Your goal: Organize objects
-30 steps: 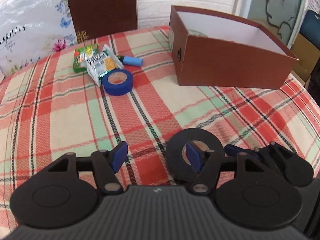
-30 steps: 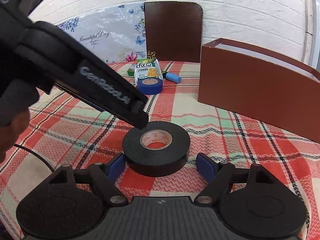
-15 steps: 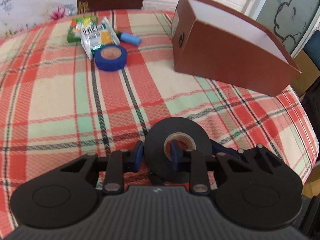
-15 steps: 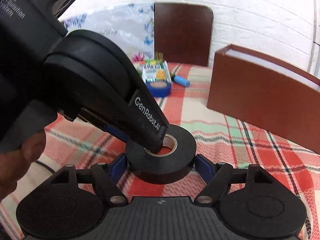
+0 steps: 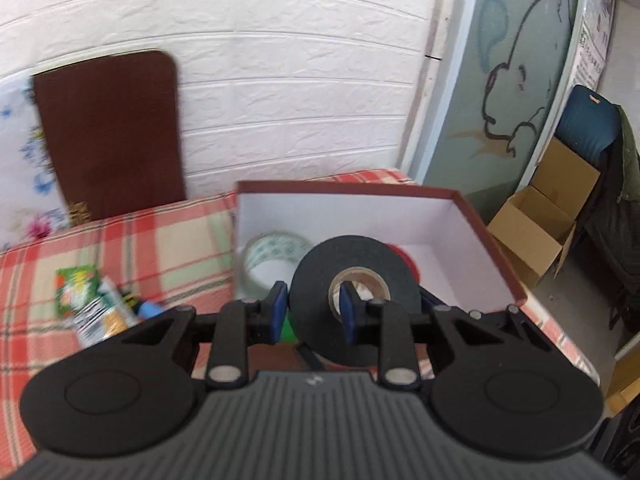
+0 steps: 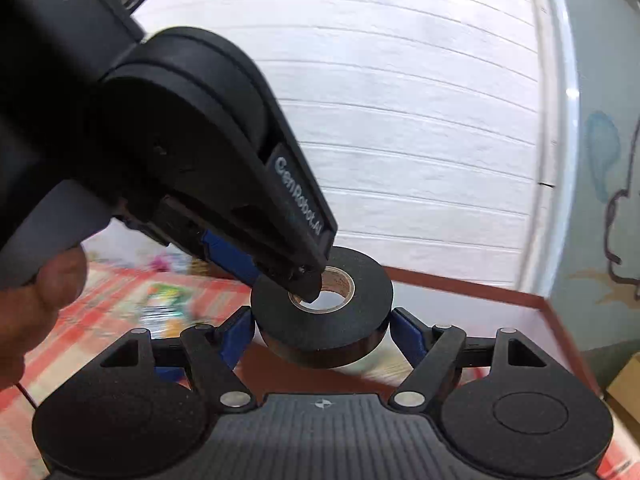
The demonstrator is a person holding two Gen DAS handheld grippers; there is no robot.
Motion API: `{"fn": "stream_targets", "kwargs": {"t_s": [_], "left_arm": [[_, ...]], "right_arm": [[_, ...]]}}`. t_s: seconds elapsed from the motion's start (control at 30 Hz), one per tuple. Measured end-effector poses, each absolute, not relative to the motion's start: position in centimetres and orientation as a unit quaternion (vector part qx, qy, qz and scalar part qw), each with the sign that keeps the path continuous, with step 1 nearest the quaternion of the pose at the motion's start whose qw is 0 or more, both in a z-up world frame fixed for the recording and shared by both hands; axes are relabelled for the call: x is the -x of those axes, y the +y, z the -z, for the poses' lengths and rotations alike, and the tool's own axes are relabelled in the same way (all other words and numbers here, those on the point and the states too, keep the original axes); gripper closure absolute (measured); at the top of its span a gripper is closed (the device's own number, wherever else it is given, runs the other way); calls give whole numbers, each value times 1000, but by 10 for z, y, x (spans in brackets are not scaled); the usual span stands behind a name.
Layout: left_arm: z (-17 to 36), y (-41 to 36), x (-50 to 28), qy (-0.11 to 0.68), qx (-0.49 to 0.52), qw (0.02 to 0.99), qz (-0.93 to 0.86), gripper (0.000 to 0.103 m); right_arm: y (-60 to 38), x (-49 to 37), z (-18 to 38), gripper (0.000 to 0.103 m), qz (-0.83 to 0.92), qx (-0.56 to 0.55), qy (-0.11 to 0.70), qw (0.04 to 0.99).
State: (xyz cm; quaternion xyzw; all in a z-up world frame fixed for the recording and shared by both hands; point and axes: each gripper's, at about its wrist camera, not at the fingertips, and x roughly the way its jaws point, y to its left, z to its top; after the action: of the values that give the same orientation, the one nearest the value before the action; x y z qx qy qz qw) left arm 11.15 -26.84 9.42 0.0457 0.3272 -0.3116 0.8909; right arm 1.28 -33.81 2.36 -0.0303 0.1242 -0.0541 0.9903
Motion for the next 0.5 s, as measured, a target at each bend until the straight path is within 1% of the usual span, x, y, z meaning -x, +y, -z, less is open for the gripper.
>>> {"fn": "stream_targets", "kwargs": {"t_s": [0.1, 0.27, 0.3, 0.33, 0.5], "left_arm": [[-87, -302, -130, 335, -52, 885, 319, 73], [-67, -339, -154, 356, -63, 875, 322, 72], [-62, -342, -157, 358, -69, 876, 315, 72], [-58, -344, -158, 357, -78, 879, 307, 71], [-49, -335, -154, 358, -87, 879, 302, 70]], "right_arm": [[-372, -34, -19, 29, 65, 10, 143, 988], [-403, -67, 0, 28, 87, 11, 188, 978], [-409, -69, 3, 23, 83, -1, 191, 978], [-415, -68, 5, 22, 87, -17, 187, 978], [-420, -50, 7, 24, 100, -41, 171, 979]]}}
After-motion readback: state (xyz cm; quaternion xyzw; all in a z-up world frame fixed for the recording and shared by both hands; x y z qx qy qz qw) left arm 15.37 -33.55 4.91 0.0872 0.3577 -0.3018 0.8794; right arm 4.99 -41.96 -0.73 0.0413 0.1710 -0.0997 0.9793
